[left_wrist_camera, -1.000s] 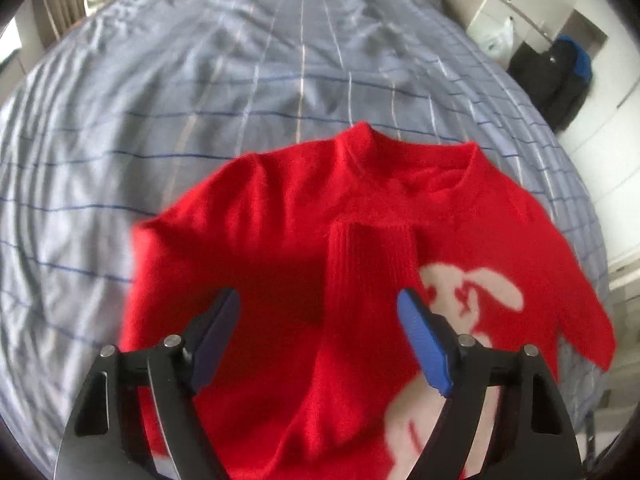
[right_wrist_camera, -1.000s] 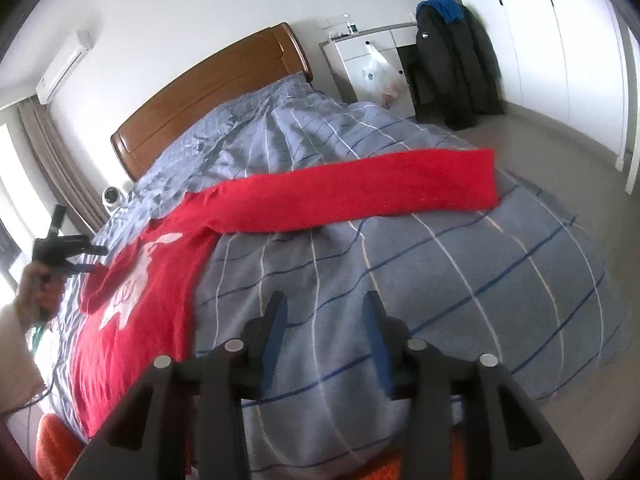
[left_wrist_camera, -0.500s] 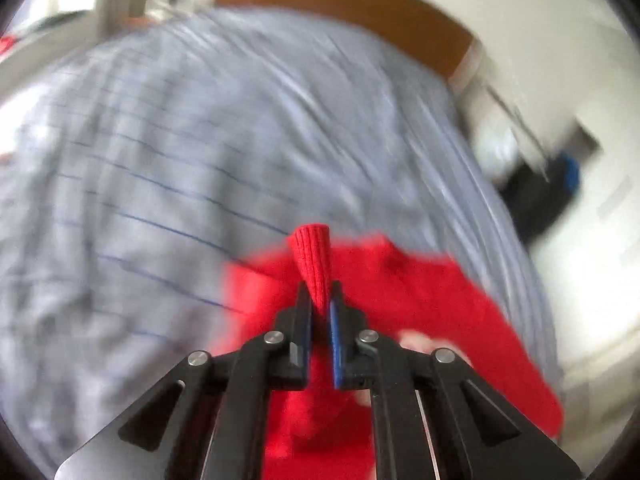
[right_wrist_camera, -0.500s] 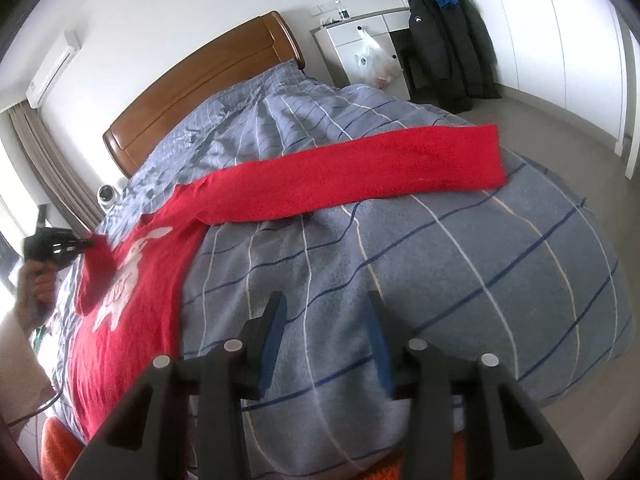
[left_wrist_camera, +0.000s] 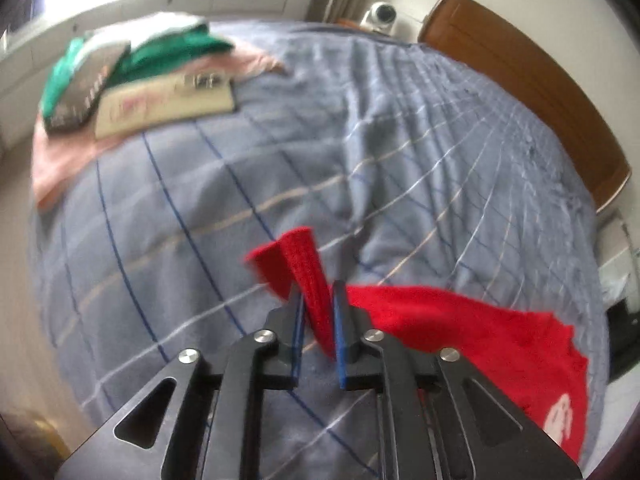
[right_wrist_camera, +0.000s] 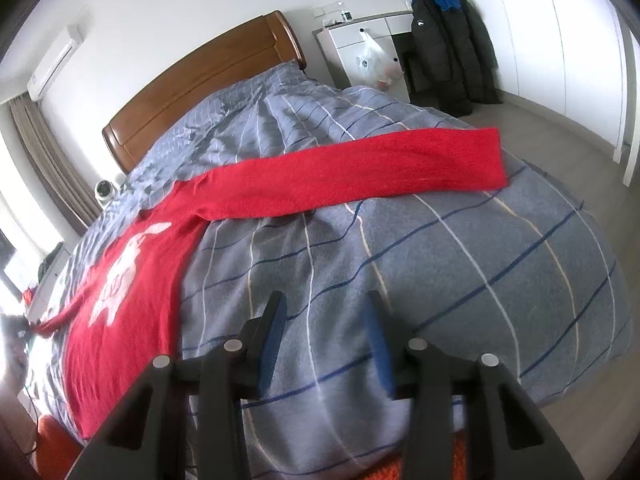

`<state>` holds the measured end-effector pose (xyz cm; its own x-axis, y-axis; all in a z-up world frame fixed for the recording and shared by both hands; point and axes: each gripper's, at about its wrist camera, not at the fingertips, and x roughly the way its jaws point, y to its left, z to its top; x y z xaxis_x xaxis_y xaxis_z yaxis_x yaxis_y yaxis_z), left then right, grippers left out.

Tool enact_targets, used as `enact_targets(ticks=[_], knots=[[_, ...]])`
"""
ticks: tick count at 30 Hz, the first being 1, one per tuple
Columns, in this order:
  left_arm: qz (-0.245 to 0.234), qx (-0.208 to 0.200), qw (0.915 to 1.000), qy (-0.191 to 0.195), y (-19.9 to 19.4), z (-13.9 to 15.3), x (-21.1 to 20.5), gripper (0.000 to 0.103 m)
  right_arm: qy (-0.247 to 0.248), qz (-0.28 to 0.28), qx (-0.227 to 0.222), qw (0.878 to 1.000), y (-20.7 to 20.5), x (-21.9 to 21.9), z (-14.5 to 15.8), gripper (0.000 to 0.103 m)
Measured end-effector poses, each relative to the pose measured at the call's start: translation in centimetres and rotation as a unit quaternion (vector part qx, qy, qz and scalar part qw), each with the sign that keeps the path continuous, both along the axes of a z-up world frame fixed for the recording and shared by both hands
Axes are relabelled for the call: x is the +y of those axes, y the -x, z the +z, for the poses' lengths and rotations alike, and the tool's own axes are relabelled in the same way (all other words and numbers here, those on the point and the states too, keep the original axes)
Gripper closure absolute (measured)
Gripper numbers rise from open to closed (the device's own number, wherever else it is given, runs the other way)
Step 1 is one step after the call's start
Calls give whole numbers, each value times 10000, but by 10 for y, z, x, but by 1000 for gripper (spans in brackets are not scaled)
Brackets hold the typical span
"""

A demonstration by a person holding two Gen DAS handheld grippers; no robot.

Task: Fold small clothes
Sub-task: 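Grasp the other sleeve cuff with the left gripper and pull it outward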

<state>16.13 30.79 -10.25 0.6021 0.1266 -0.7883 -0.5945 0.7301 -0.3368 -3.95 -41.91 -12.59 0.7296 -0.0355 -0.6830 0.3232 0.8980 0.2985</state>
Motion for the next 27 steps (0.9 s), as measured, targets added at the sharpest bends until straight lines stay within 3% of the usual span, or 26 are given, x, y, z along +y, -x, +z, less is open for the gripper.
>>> enact_targets(ticks=[1, 3, 6, 8, 9, 10, 15, 19, 27], knots=[[-13, -40, 9999, 118, 2, -3, 2, 66, 66, 30, 17, 10000, 0, 2, 1, 63], [-21, -141, 9996, 241, 5, -8, 2, 43, 148, 60, 38, 9999, -1, 6, 1, 63], [-26, -103, 9997, 204, 0, -12, 0, 39, 224, 65, 72, 9997, -2, 8, 1, 63], [-30, 15, 9998, 197, -5, -21, 4, 53, 239, 57, 91, 9997, -2, 9, 1, 63], [-48, 87, 9998, 177, -7, -24, 4, 79, 243, 55, 96, 9996, -2, 9, 1, 63], [-52, 182, 9997, 123, -8, -28, 4, 96, 249, 57, 101, 9996, -3, 9, 1, 63], [277, 468, 9948, -864, -3, -26, 0, 98, 273, 64, 118, 9995, -2, 10, 0, 63], [187, 609, 9891, -1330, -5, -37, -3, 98, 311, 56, 177, 9993, -4, 11, 0, 63], [101, 533, 9886, -1408, -4, -49, 3, 98, 377, 52, 238, 9990, -6, 12, -2, 63]])
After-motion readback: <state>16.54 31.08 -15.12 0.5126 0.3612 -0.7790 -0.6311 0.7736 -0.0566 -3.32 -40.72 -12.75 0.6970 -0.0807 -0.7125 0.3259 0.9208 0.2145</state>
